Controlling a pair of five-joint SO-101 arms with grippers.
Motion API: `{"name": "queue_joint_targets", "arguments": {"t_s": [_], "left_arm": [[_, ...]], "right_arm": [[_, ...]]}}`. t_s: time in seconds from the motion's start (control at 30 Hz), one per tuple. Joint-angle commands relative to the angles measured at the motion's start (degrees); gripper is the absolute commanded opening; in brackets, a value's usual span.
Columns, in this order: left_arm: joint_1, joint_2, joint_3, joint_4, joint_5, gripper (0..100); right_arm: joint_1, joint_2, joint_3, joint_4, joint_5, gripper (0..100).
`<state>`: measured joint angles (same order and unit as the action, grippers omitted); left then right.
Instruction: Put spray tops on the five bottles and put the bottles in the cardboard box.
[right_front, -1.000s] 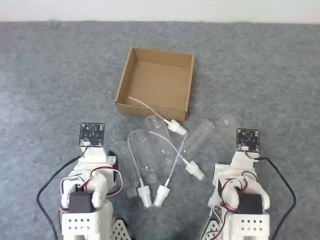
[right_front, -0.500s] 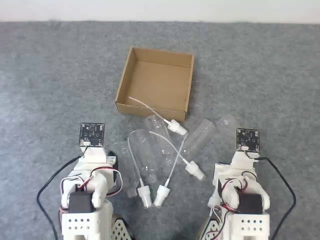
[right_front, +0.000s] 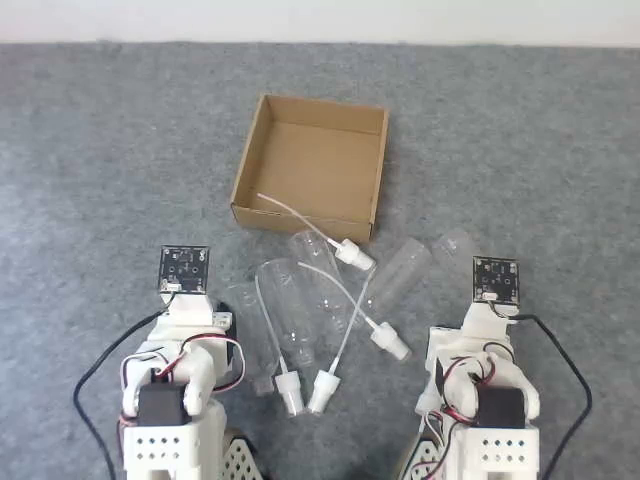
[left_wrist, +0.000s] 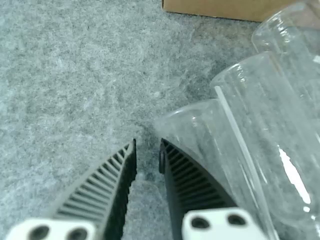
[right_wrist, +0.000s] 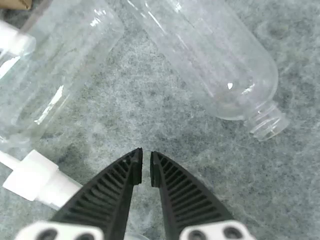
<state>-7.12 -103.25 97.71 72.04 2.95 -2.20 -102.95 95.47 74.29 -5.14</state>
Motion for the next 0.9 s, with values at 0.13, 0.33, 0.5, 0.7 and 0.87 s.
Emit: {"name": "queue_joint_targets", "arguments": {"t_s": [0.13, 0.33, 0.5, 0.7, 0.87], "left_arm": [[0.3, -1.0, -1.1, 0.2, -0.4, 8], [0.3, -1.0, -1.1, 0.2, -0.4, 8], [0.3, -1.0, -1.1, 0.2, -0.4, 8], [0.3, -1.0, -1.1, 0.2, -0.4, 8], [0.3, -1.0, -1.1, 0.2, -0.4, 8]], "right_arm": [[0.4, -1.1, 1.0, 0.7, -0.6, 0.7], [0.5, -1.1, 1.0, 0.7, -0.6, 0.7], [0.4, -1.1, 1.0, 0.7, -0.6, 0.8], [0.8, -1.1, 0.3, 0.9, -0.4, 0.9], [4.2, -1.1, -4.0, 1.2, -0.2, 0.9]]}}
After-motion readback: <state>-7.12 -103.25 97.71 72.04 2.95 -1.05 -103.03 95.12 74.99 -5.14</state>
